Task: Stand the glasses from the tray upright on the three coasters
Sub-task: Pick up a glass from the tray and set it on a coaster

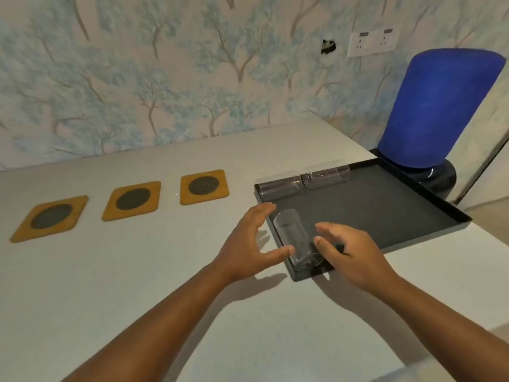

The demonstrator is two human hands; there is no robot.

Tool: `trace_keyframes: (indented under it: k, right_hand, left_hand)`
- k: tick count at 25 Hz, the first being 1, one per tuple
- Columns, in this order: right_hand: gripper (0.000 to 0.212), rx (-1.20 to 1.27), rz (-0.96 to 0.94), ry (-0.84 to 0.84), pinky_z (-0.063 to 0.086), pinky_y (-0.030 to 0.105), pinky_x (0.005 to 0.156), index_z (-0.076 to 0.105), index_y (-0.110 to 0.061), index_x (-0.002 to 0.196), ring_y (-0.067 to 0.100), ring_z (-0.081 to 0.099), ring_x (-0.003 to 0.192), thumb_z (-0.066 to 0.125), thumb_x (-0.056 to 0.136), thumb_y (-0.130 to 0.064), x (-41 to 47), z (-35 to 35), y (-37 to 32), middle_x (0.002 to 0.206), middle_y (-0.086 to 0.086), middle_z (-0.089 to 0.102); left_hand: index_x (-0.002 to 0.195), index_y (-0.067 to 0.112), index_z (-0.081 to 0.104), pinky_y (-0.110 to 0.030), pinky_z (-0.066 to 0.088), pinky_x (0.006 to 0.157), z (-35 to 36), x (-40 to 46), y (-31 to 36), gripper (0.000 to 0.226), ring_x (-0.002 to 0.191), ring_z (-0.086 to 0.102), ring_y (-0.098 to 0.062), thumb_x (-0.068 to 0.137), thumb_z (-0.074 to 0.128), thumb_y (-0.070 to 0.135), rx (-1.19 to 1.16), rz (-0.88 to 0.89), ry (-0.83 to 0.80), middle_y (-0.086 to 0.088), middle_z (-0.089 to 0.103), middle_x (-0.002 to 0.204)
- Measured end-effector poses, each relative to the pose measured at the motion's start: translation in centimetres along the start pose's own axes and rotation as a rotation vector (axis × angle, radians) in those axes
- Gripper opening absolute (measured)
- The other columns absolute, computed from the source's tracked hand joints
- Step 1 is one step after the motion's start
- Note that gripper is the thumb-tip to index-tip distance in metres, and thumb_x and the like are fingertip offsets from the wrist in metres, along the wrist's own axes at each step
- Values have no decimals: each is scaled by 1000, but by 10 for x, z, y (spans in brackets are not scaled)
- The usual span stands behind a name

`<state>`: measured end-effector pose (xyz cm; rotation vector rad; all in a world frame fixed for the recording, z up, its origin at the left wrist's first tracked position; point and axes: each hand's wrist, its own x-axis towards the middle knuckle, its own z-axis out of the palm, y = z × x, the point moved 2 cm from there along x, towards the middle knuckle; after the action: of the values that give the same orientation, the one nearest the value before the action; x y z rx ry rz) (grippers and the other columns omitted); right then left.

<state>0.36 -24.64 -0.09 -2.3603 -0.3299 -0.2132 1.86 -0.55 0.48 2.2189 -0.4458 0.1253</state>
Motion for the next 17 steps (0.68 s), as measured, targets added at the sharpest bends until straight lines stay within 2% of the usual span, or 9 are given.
trace_keyframes:
  k: [2, 5, 6, 9, 12, 17]
  right_hand:
    - [47, 58, 1, 51, 51, 40, 100, 63, -18, 134, 13, 62, 118, 54, 97, -46, -5, 4, 6, 131, -3, 67]
    - [36, 35, -91, 83, 54, 36, 88, 69, -20, 120, 6, 65, 98, 50, 97, -41, -16, 19, 11, 108, -10, 72]
    - [34, 33, -103, 103, 52, 35, 89, 69, -21, 118, 3, 64, 97, 48, 97, -39, -20, 23, 11, 108, -12, 72]
    - [45, 34, -74, 166, 45, 37, 101, 65, -19, 130, -8, 54, 109, 45, 97, -42, -26, 29, 14, 122, -14, 64]
    - [47, 37, -82, 157, 41, 37, 102, 62, -18, 133, -24, 44, 111, 45, 96, -42, -26, 32, 13, 124, -18, 59]
    - [44, 50, -73, 156, 43, 43, 102, 62, -18, 133, -27, 41, 114, 48, 97, -39, -25, 32, 16, 124, -18, 59]
  left_hand:
    - [156, 40, 17, -35, 29, 120, 12, 6, 1, 108, 150, 20, -6, 70, 77, 68, 14, -46, -91, 19, 13, 166]
    - [158, 40, 6, -46, 23, 124, 28, 10, -3, 119, 154, 6, -8, 68, 79, 67, 24, -85, -169, 21, 0, 167]
    - [158, 39, 4, -48, 22, 124, 34, 10, -5, 121, 154, 4, -8, 68, 79, 67, 17, -88, -176, 20, -1, 167]
    - [157, 43, 2, -50, 23, 123, 46, 7, -10, 122, 154, 4, -9, 67, 82, 62, -40, -115, -159, 24, -4, 166]
    - [155, 49, 1, -51, 25, 122, 54, 4, -13, 120, 154, 2, -10, 68, 82, 56, -65, -138, -127, 28, -7, 164]
    - [155, 49, 2, -48, 28, 122, 56, 5, -17, 117, 154, 9, -11, 69, 81, 58, -87, -143, -113, 26, 1, 165]
